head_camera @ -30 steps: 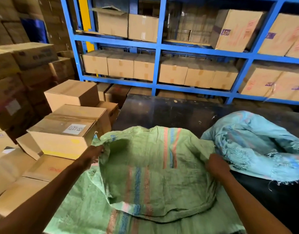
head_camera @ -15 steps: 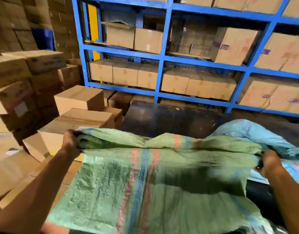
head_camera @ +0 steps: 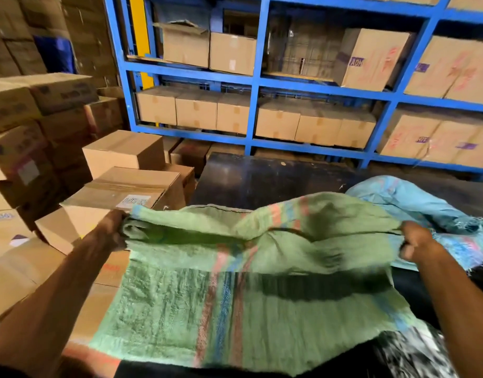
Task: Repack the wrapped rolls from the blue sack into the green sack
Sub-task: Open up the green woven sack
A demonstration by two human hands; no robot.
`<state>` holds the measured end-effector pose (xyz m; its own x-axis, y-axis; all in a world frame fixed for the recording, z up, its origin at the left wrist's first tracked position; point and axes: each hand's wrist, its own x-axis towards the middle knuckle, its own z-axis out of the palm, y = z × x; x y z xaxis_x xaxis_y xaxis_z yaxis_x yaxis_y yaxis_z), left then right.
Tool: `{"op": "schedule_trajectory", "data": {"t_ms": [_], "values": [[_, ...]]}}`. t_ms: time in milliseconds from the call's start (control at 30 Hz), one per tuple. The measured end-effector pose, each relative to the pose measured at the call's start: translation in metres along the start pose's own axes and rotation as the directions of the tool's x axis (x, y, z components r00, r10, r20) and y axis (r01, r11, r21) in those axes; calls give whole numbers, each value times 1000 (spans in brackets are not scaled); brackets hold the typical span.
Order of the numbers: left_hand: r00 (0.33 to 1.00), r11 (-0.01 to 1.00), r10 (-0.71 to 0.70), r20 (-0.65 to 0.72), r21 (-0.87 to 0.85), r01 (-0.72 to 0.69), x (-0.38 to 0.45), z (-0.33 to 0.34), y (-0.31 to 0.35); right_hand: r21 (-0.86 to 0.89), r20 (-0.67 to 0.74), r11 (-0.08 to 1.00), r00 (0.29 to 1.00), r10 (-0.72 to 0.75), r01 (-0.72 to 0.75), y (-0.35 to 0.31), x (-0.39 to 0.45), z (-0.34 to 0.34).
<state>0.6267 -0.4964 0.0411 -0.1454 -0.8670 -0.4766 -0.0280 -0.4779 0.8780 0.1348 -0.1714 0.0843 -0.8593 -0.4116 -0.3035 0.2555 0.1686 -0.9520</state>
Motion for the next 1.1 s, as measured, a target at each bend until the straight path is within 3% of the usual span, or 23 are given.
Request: {"op": "schedule_trajectory", "data": {"t_ms": [67,167,267,333,433,500,567,633,667,700,767,867,933,1000,1067,1100], "values": [[996,996,-71,-62,-67,67,5,-21,-2,98,-173,995,985,22,-5,4,15,-32],[998,981,-33,53,-191,43,1,-26,-7,153,-252,987,967,-16,56,18,41,-57],[976,988,124,179,-112,-105,-5,-23,-10,80,-92,997,996,-14,21,21,27,-46],[957,946,278,86,147,-288,0,-22,-15,-184,-13,980,997,-78,74,13,-10,-22],[897,811,437,-63,458,-363,13,-17,-25,-646,-57,739,954,-295,190,17,-7,-16],[817,586,577,-17,705,-399,19,-13,-28,-799,-48,562,908,-417,215,24,-4,-13],[760,410,649,28,829,-380,16,-6,-30,-871,4,420,858,-514,255,28,-6,-7],[748,413,663,-30,848,-332,3,7,-30,-901,47,338,833,-551,274,30,-8,1],[762,485,642,-84,815,-318,0,15,-30,-901,74,319,829,-554,294,31,-12,7],[783,583,608,-130,743,-329,-5,24,-28,-892,97,321,826,-555,319,30,-15,14],[867,778,465,-179,549,-304,-9,43,-24,-844,69,424,851,-520,328,27,-19,25],[987,949,158,-37,281,-141,-14,63,-17,-624,-25,752,957,-289,211,23,-12,35],[999,985,35,39,168,-41,-1,50,-15,-275,15,960,999,-48,50,16,-2,29],[999,997,-21,-25,74,23,50,7,-20,-102,11,992,997,78,-77,12,11,0],[984,998,-67,-165,7,69,83,-32,-27,-75,-52,988,990,130,-134,14,28,-39],[984,996,-87,-159,-26,84,73,-36,-26,-36,-51,986,986,159,-161,19,39,-56]]}}
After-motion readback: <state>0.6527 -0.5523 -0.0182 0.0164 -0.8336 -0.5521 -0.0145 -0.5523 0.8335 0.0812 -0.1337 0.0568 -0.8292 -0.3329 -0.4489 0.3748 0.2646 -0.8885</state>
